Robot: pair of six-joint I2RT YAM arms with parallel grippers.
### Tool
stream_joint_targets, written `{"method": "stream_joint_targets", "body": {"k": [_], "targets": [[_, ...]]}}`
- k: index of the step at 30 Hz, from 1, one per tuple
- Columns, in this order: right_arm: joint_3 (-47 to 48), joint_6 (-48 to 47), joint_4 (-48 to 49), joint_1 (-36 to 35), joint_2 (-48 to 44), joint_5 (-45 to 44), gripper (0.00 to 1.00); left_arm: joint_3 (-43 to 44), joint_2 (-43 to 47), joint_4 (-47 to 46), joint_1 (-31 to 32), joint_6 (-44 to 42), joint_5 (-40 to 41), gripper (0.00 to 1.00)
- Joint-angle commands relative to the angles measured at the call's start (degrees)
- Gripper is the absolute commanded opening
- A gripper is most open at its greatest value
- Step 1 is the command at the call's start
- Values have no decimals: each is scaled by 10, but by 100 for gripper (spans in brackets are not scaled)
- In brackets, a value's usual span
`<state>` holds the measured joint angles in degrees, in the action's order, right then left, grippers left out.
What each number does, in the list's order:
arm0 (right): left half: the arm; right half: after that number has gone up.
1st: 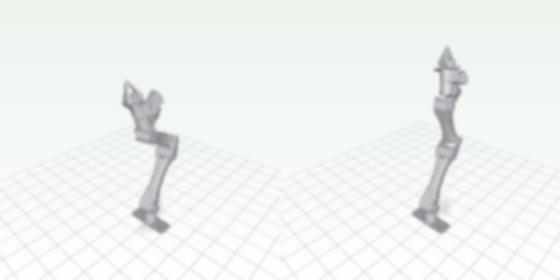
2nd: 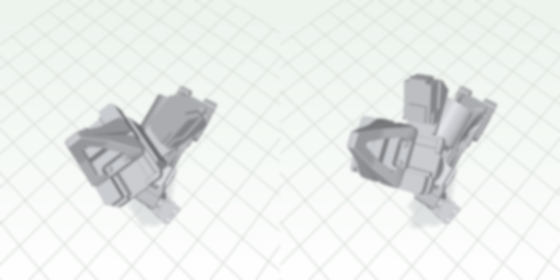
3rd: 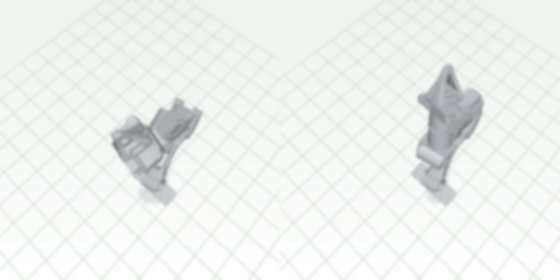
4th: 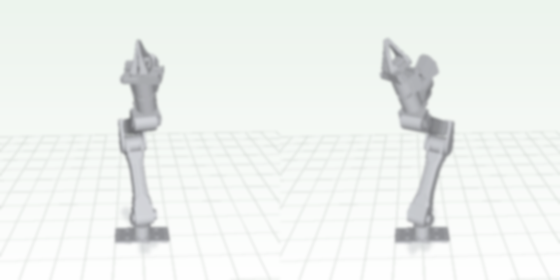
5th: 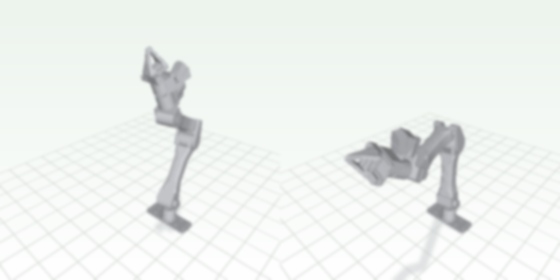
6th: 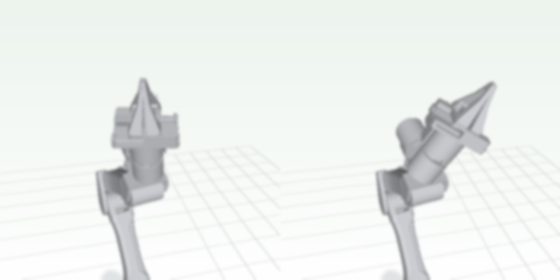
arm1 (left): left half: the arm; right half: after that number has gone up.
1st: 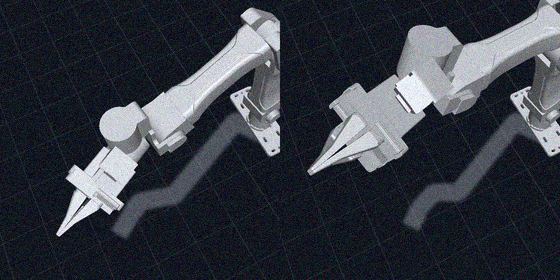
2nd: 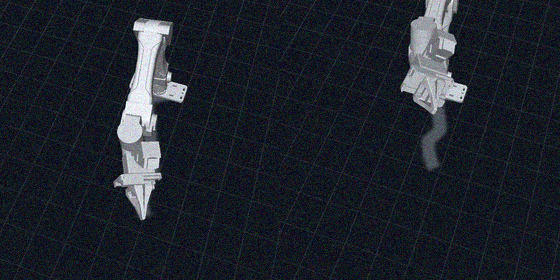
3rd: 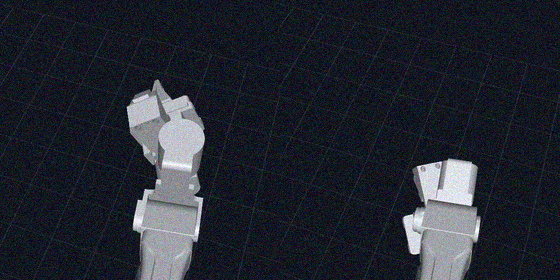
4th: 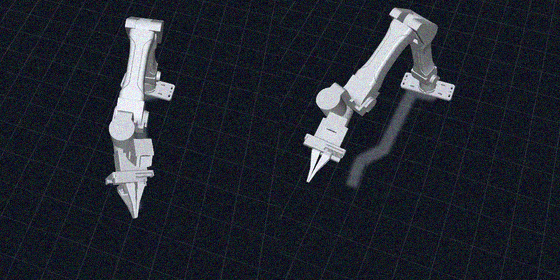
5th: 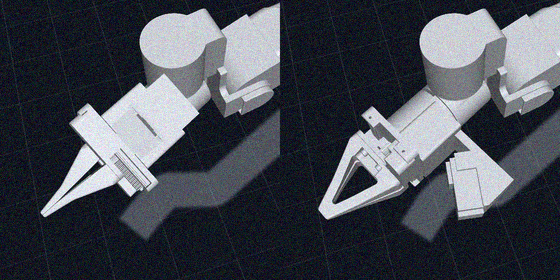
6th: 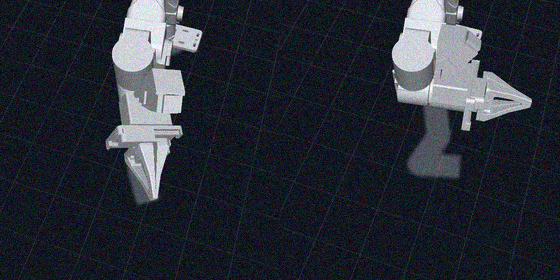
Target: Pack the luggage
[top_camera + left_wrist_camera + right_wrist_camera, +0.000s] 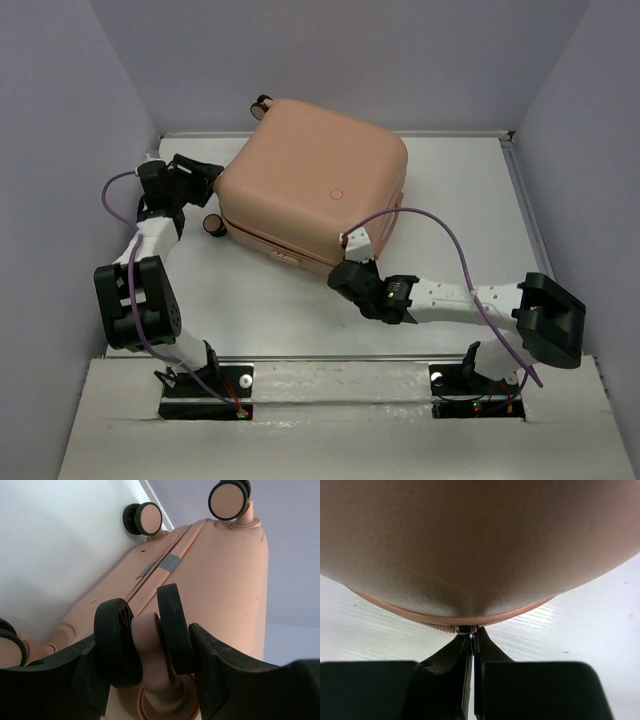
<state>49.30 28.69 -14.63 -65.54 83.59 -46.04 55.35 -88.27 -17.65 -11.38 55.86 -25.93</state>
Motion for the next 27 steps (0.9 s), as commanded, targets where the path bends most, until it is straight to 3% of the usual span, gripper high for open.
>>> {"method": "stream_joint_targets", "body": {"k": [1,5,10,17,22,25,27], "targets": [[-16,-24,177,11,-39,126,7,-30,46,-91,44,0,7,6],[25,2,296,3,2,288,7,-131,98,-145,109,13,41,6],[91,12,361,-5,44,359,7,-253,157,-214,142,29,37,6],[-5,-3,359,15,-82,364,7,-327,227,-204,140,0,48,6],[-46,-39,247,58,-202,357,7,-338,254,-205,155,8,43,6],[-52,-36,251,80,-206,418,7,-348,278,-204,221,18,82,6],[6,-11,290,54,-120,495,7,-350,281,-206,264,34,110,6]]}}
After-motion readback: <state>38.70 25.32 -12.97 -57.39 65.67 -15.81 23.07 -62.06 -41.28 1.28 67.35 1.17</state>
